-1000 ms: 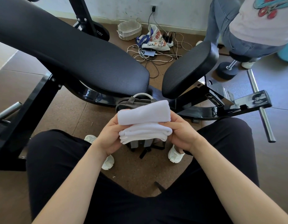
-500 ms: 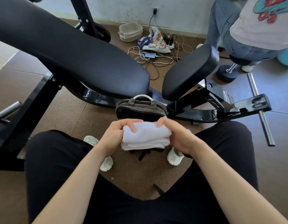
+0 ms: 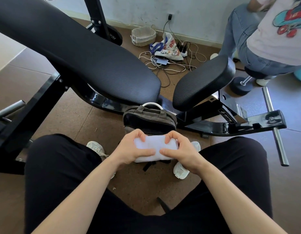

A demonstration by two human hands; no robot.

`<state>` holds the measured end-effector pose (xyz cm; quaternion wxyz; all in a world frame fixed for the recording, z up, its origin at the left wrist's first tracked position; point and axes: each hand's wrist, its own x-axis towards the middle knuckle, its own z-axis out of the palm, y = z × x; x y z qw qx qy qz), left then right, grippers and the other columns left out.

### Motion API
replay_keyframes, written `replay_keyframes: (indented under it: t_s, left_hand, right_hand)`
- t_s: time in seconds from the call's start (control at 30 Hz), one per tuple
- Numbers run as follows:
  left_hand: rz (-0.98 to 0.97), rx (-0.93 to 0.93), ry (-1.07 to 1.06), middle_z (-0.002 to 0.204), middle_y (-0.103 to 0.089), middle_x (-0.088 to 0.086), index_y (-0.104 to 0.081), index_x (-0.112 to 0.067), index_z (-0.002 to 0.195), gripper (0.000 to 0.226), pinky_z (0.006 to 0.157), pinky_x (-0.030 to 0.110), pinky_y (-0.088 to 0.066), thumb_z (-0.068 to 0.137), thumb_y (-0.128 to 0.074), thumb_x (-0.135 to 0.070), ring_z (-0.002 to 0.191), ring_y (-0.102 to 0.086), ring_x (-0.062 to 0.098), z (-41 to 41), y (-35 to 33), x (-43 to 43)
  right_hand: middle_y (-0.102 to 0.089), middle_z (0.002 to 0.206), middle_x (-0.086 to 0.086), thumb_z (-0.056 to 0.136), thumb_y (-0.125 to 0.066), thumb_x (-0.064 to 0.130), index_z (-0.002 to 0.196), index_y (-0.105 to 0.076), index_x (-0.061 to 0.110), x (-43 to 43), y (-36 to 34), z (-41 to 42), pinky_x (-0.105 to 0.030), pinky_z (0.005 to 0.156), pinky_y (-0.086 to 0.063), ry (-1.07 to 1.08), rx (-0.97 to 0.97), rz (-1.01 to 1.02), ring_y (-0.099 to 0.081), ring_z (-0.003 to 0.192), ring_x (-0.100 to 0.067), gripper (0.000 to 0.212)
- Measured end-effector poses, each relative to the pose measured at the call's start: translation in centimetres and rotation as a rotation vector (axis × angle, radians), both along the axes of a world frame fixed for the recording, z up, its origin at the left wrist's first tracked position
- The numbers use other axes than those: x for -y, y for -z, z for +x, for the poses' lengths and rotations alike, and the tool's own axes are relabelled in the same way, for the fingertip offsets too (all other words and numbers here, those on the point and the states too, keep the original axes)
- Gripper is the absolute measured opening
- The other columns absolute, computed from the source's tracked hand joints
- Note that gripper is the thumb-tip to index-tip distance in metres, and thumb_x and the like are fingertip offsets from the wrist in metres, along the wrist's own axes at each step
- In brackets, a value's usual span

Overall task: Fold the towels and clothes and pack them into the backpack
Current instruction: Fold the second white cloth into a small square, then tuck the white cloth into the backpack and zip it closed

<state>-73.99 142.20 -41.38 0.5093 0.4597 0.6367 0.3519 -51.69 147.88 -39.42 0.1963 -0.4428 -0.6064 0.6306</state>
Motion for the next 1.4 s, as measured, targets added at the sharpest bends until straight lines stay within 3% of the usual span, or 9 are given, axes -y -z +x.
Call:
replay_keyframes:
  t_s: [0.13, 0.33, 0.63, 0.73, 0.8, 0.93, 1.07, 1.2, 1.4]
  left_hand:
    - [-0.148, -0.012, -0.214, 0.12, -0.058, -0.004, -0.054, -0.032, 0.125, 0.079, 0.089, 0.04, -0.056, 0.059, -0.098, -0.039, 0.108, -0.058, 0.017, 0.9, 1.1, 0.0]
    - [-0.287, -0.039, -0.178, 0.118, -0.058, -0.008, -0.057, -0.029, 0.123, 0.06, 0.08, 0.032, -0.051, 0.073, -0.09, -0.039, 0.106, -0.057, 0.013, 1.2, 3.2, -1.0]
    - [-0.313, -0.027, -0.108, 0.122, -0.064, 0.0, -0.061, -0.02, 0.127, 0.041, 0.09, 0.036, -0.052, 0.09, -0.075, -0.029, 0.11, -0.062, 0.018, -2.6, 5.5, -9.4]
    - [-0.338, -0.023, -0.105, 0.127, -0.066, 0.004, -0.061, -0.018, 0.132, 0.046, 0.079, 0.029, -0.052, 0.089, -0.076, -0.025, 0.108, -0.064, 0.019, -3.7, 7.3, -12.7]
    - [-0.348, -0.056, -0.09, 0.133, -0.062, 0.005, -0.057, -0.019, 0.139, 0.053, 0.079, 0.029, -0.051, 0.09, -0.075, -0.024, 0.113, -0.061, 0.021, -3.8, 9.0, -14.1]
    - [-0.368, -0.113, -0.017, 0.141, -0.057, 0.008, -0.049, -0.029, 0.146, 0.071, 0.094, 0.049, -0.058, 0.082, -0.08, -0.033, 0.122, -0.06, 0.03, -3.8, 11.7, -15.4]
    - [-0.25, -0.504, 0.185, 0.149, -0.053, 0.003, -0.027, -0.039, 0.159, 0.088, 0.098, 0.046, -0.052, 0.086, -0.077, -0.041, 0.131, -0.055, 0.029, -4.0, 13.1, -16.2]
    - [-0.291, -0.606, 0.323, 0.141, -0.059, 0.009, 0.006, -0.049, 0.16, 0.11, 0.077, 0.04, -0.053, 0.087, -0.076, -0.044, 0.109, -0.065, 0.032, -3.5, 14.7, -16.2]
    - [-0.279, -0.727, 0.393, 0.109, -0.07, 0.011, 0.031, -0.043, 0.153, 0.117, 0.057, 0.033, -0.045, 0.091, -0.068, -0.05, 0.075, -0.066, 0.026, -2.3, 16.2, -16.4]
  right_hand:
    - [-0.056, 0.093, -0.003, 0.077, -0.08, 0.024, 0.09, -0.056, 0.022, 0.0, 1.2, -0.3, -0.037, 0.071, -0.044, 0.049, 0.09, 0.005, -0.054, 0.085, -0.02, 0.028]
    - [-0.056, 0.096, -0.003, 0.083, -0.073, 0.02, 0.093, -0.056, 0.021, -0.5, 3.0, -1.0, -0.032, 0.072, -0.04, 0.06, 0.292, 0.027, -0.049, 0.085, -0.014, 0.02]
    - [-0.057, 0.091, 0.004, 0.08, -0.07, 0.014, 0.092, -0.068, 0.022, -8.9, 5.0, -3.8, -0.029, 0.069, -0.042, 0.158, 0.255, -0.108, -0.051, 0.082, -0.014, 0.015]
    - [-0.06, 0.083, 0.009, 0.073, -0.071, 0.016, 0.086, -0.07, 0.018, -11.9, 7.3, -5.2, -0.027, 0.067, -0.041, 0.236, 0.24, -0.198, -0.051, 0.08, -0.011, 0.014]
    - [-0.059, 0.078, 0.01, 0.079, -0.07, 0.007, 0.087, -0.069, 0.014, -13.2, 9.0, -5.7, -0.026, 0.063, -0.039, 0.254, 0.25, -0.257, -0.05, 0.076, -0.01, 0.011]
    - [-0.056, 0.078, 0.005, 0.075, -0.074, 0.008, 0.088, -0.068, 0.017, -14.9, 12.2, -5.8, -0.025, 0.06, -0.038, 0.223, 0.344, -0.264, -0.048, 0.073, -0.011, 0.017]
    - [-0.062, 0.104, -0.004, 0.079, -0.071, 0.007, 0.105, -0.067, 0.022, -15.5, 14.3, -5.2, -0.023, 0.064, -0.04, 0.053, 0.549, -0.079, -0.056, 0.086, -0.017, 0.03]
    - [-0.061, 0.109, -0.007, 0.079, -0.071, 0.011, 0.104, -0.063, 0.026, -15.1, 15.8, -5.4, -0.022, 0.06, -0.036, -0.032, 0.677, -0.017, -0.054, 0.084, -0.018, 0.031]
    - [-0.051, 0.132, -0.013, 0.095, -0.058, 0.016, 0.137, -0.06, 0.021, -13.7, 17.1, -5.1, -0.036, 0.094, -0.045, -0.13, 0.935, 0.159, -0.057, 0.116, -0.038, 0.043]
